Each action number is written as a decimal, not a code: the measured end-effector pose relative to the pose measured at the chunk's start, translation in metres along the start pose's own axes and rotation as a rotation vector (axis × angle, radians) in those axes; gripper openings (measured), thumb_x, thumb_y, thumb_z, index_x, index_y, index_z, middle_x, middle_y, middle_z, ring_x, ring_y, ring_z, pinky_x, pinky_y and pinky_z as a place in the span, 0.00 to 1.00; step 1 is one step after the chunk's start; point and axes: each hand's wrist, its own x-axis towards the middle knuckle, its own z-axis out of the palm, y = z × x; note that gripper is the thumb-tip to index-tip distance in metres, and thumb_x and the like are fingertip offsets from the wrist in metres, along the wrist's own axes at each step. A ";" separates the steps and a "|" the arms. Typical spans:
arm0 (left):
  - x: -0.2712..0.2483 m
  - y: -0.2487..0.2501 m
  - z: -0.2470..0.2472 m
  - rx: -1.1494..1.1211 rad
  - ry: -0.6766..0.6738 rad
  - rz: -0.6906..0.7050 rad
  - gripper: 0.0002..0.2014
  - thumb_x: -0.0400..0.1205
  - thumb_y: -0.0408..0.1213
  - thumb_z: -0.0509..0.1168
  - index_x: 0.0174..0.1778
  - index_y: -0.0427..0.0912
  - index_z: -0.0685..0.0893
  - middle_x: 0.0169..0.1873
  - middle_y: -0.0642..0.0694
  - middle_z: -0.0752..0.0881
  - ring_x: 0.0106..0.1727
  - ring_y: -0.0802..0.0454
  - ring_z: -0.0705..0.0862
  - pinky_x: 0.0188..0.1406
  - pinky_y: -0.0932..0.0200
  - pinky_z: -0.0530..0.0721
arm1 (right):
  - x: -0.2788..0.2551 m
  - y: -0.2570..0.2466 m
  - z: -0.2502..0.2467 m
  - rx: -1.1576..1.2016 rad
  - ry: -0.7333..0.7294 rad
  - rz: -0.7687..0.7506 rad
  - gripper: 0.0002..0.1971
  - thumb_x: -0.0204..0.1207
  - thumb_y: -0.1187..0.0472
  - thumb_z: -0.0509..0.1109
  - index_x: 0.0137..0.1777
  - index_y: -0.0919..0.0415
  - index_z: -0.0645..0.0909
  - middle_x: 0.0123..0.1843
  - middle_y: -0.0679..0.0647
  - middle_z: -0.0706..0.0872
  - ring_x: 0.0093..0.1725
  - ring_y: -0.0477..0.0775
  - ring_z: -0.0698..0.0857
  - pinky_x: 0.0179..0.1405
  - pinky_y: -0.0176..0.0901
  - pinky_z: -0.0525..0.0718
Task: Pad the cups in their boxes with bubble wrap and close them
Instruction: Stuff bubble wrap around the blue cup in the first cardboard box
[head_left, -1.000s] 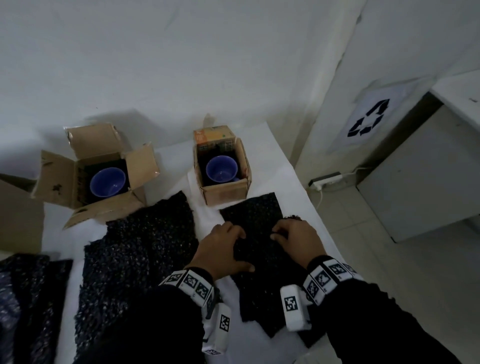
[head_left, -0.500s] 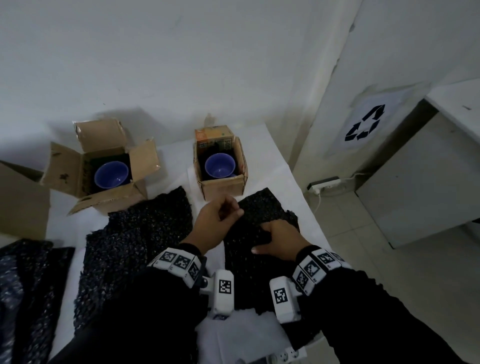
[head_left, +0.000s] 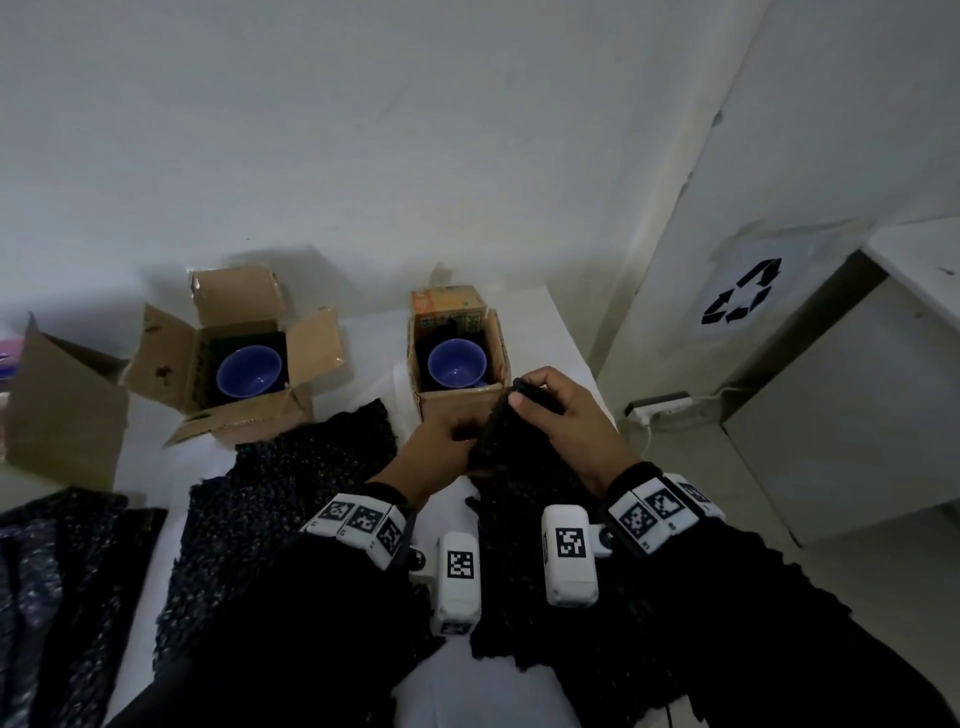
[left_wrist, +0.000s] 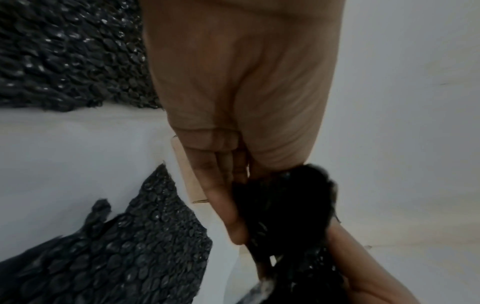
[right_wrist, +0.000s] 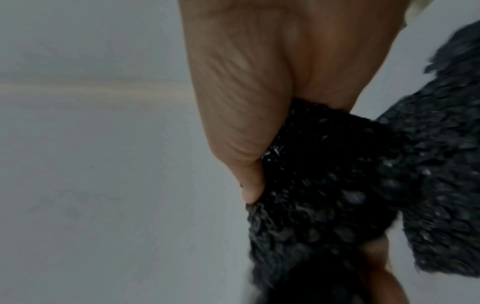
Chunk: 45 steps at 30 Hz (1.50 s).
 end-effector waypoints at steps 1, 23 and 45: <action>0.001 0.004 -0.002 0.050 0.025 0.028 0.14 0.81 0.28 0.68 0.61 0.45 0.87 0.48 0.49 0.91 0.47 0.56 0.90 0.41 0.61 0.87 | 0.008 0.000 0.000 -0.072 0.068 -0.032 0.04 0.79 0.59 0.71 0.50 0.58 0.82 0.46 0.50 0.88 0.49 0.49 0.86 0.55 0.46 0.84; 0.051 -0.036 -0.076 1.421 0.295 0.317 0.25 0.69 0.49 0.71 0.64 0.55 0.81 0.61 0.53 0.83 0.70 0.37 0.71 0.65 0.36 0.68 | 0.113 -0.022 0.049 -1.274 -0.539 -0.058 0.26 0.83 0.40 0.47 0.41 0.51 0.84 0.33 0.44 0.82 0.47 0.49 0.80 0.77 0.62 0.48; 0.065 -0.019 -0.070 1.568 0.037 0.193 0.28 0.74 0.64 0.62 0.65 0.51 0.81 0.63 0.45 0.70 0.69 0.40 0.64 0.73 0.34 0.54 | 0.095 0.000 0.032 -1.288 -0.490 -0.105 0.39 0.79 0.29 0.36 0.51 0.45 0.88 0.52 0.46 0.85 0.69 0.51 0.65 0.73 0.65 0.50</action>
